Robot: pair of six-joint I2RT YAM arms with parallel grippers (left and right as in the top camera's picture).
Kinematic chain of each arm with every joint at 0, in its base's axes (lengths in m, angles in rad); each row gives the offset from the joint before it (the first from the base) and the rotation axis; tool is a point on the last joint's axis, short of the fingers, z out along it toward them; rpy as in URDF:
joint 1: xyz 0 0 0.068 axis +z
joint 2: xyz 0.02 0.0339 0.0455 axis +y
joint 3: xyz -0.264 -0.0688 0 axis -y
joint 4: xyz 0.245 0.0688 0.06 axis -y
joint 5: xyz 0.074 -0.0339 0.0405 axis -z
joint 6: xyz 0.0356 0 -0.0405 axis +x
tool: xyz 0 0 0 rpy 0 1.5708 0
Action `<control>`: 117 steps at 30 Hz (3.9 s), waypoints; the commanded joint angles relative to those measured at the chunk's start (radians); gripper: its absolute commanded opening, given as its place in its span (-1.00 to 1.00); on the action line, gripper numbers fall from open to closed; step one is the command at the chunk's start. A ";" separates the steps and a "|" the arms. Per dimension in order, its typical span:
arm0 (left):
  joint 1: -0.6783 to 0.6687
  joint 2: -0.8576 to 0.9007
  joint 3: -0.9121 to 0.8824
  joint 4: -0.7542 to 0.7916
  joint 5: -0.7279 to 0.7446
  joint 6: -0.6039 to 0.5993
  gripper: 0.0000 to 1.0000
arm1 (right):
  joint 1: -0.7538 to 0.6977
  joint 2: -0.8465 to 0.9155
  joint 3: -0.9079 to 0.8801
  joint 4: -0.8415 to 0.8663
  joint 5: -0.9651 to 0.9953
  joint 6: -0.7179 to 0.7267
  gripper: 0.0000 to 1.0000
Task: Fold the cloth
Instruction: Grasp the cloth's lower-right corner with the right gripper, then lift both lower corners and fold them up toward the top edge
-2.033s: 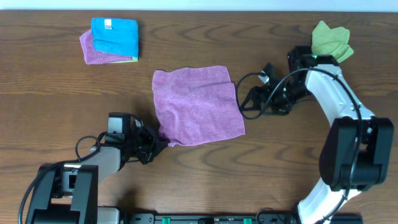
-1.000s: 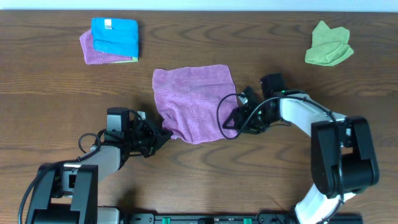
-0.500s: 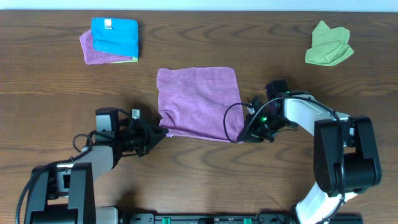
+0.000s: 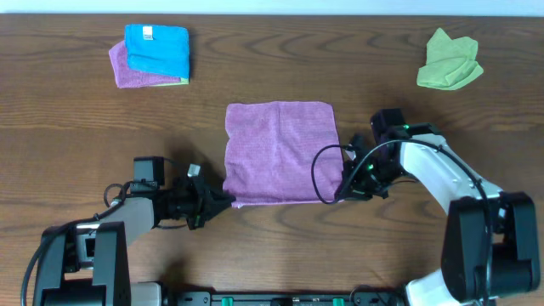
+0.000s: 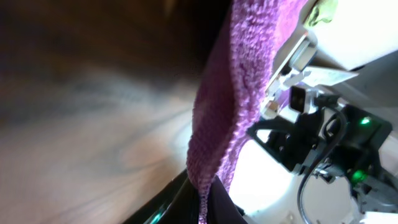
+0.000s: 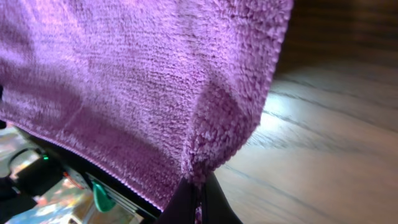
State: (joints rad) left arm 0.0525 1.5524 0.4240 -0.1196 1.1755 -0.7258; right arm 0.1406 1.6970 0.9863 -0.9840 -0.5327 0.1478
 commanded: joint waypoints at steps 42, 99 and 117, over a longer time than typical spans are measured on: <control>-0.036 0.010 0.346 -0.576 -0.304 0.383 -0.85 | -0.069 -0.072 0.014 0.101 -0.089 -0.003 -0.97; -0.232 0.192 0.034 0.145 -0.291 0.012 -0.49 | -0.069 -0.072 0.014 0.090 -0.130 0.021 -0.97; -0.176 0.106 0.244 -0.125 -0.161 0.150 -0.88 | -0.069 -0.072 0.014 0.012 0.003 -0.042 -0.97</control>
State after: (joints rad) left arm -0.1406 1.6936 0.5991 -0.1856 1.0096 -0.6514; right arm 0.0643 1.6444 0.9878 -0.9619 -0.5617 0.1368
